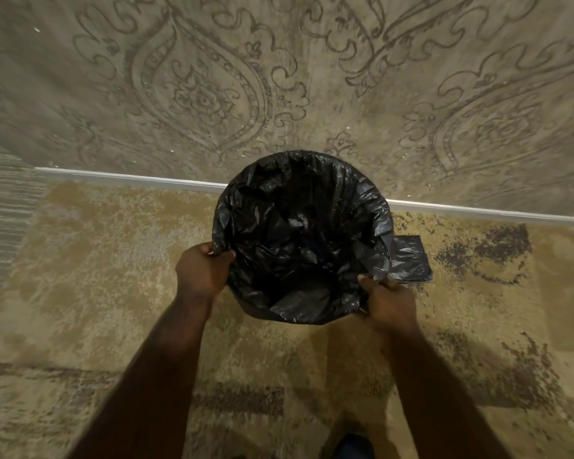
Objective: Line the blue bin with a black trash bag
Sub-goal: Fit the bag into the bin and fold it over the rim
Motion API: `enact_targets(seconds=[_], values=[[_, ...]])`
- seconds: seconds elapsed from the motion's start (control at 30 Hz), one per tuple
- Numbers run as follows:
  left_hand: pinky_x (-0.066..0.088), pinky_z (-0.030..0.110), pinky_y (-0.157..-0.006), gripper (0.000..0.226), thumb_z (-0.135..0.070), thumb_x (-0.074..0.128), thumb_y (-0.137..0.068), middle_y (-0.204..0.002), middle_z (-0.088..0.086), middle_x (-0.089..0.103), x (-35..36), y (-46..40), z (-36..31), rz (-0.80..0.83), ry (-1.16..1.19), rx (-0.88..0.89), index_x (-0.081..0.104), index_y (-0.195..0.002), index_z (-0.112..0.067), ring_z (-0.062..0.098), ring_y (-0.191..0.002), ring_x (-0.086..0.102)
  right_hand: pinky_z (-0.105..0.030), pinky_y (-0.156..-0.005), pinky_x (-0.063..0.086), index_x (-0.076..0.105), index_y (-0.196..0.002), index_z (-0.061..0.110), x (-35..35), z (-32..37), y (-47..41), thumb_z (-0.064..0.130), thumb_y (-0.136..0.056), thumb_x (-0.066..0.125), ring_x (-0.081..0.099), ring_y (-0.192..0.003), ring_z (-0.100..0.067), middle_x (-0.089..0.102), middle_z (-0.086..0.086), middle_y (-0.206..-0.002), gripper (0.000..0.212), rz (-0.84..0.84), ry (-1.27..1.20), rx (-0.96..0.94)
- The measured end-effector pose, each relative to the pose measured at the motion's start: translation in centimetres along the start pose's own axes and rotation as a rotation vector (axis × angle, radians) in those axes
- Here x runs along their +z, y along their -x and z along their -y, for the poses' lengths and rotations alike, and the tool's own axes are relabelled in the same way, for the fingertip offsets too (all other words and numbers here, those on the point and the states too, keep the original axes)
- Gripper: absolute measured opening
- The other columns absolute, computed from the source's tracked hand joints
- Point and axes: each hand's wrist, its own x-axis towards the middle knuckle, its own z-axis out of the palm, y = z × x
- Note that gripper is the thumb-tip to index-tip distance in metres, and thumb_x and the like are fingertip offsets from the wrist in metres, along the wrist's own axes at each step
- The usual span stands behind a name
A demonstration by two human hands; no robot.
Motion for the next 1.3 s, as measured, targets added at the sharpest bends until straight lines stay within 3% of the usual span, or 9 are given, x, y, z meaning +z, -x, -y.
enact_targets(seconds=[0.2,0.27,0.4,0.5,0.6,0.73,1.0,1.17,1.3], values=[[0.058,0.059,-0.078,0.005,-0.014,0.070,-0.084,-0.087,0.018,0.074,-0.7,2.0,0.8,-0.023,0.122,0.012,0.071,-0.080,-0.012,0.041,-0.087,0.070,-0.049,-0.069,0.057,0.072,-0.069,0.001,-0.6,-0.4,0.7,0.019,-0.075,0.071,0.071,-0.072,-0.035,0.071,-0.023,-0.068,0.019,0.057,-0.055,-0.044],[0.061,0.050,-0.075,0.005,-0.012,0.068,-0.086,-0.087,0.010,0.076,-1.6,4.9,0.2,-0.014,0.203,0.016,0.072,-0.085,-0.014,0.036,-0.087,0.072,-0.047,-0.065,0.055,0.066,-0.074,-0.005,-1.7,0.0,2.5,0.018,-0.075,0.070,0.067,-0.069,-0.033,0.068,-0.023,-0.067,0.023,0.053,-0.056,-0.047],[0.060,0.043,-0.077,0.015,-0.007,0.065,-0.089,-0.095,0.009,0.077,-4.0,10.6,-1.4,0.050,0.307,0.016,0.073,-0.100,-0.011,0.030,-0.093,0.073,-0.038,-0.060,0.060,0.073,-0.076,0.013,-4.7,1.8,7.2,0.014,-0.089,0.067,0.074,-0.078,-0.031,0.075,-0.004,-0.072,0.015,0.039,0.078,-0.110],[0.058,0.052,-0.085,0.019,-0.008,0.065,-0.089,-0.101,0.014,0.075,-6.4,12.7,-3.6,0.054,0.280,-0.018,0.071,-0.107,-0.006,0.034,-0.098,0.070,-0.049,-0.061,0.055,0.072,-0.086,-0.003,-5.7,4.2,10.6,0.016,-0.091,0.067,0.070,-0.078,-0.043,0.072,-0.028,-0.087,0.020,0.039,0.073,-0.087],[0.059,0.042,-0.076,0.019,-0.005,0.065,-0.089,-0.102,0.014,0.075,-9.5,13.3,-4.9,0.043,0.328,-0.046,0.070,-0.108,-0.002,0.030,-0.092,0.071,-0.053,-0.066,0.056,0.070,-0.089,-0.007,-4.5,6.0,13.5,0.014,-0.091,0.066,0.069,-0.087,-0.047,0.071,-0.031,-0.093,0.021,0.055,0.006,-0.069],[0.056,0.027,-0.058,0.016,-0.003,0.063,-0.090,-0.092,0.006,0.077,-14.1,11.5,-5.5,0.024,0.371,-0.040,0.071,-0.103,-0.005,0.018,-0.079,0.073,-0.042,-0.065,0.056,0.073,-0.079,0.009,0.3,7.2,15.6,0.012,-0.092,0.065,0.071,-0.075,-0.034,0.075,-0.016,-0.084,0.015,0.112,-0.060,-0.031],[0.057,0.027,-0.055,0.015,-0.002,0.064,-0.089,-0.084,-0.001,0.078,-24.1,2.2,-4.5,0.022,0.371,0.007,0.072,-0.093,-0.015,0.014,-0.074,0.075,-0.033,-0.057,0.059,0.074,-0.075,0.012,14.0,6.2,17.3,0.005,-0.092,0.062,0.074,-0.074,-0.022,0.079,-0.006,-0.082,0.022,0.168,-0.224,0.035],[0.054,0.022,-0.050,0.015,-0.001,0.065,-0.088,-0.075,-0.003,0.077,-29.4,-3.7,-3.3,-0.024,0.341,0.003,0.073,-0.090,-0.014,0.010,-0.065,0.073,-0.056,-0.088,0.056,0.073,-0.084,0.008,22.4,5.7,18.4,0.005,-0.093,0.061,0.071,-0.096,-0.035,0.075,-0.019,-0.100,0.015,0.171,-0.211,0.032],[0.055,0.022,-0.050,0.014,-0.004,0.065,-0.088,-0.079,0.001,0.077,-33.2,-7.8,-2.1,-0.062,0.314,-0.032,0.072,-0.088,-0.016,0.012,-0.066,0.073,-0.066,-0.086,0.053,0.071,-0.086,0.006,28.7,5.3,18.5,0.005,-0.093,0.061,0.070,-0.098,-0.040,0.074,-0.021,-0.100,0.013,0.175,-0.184,0.031]])
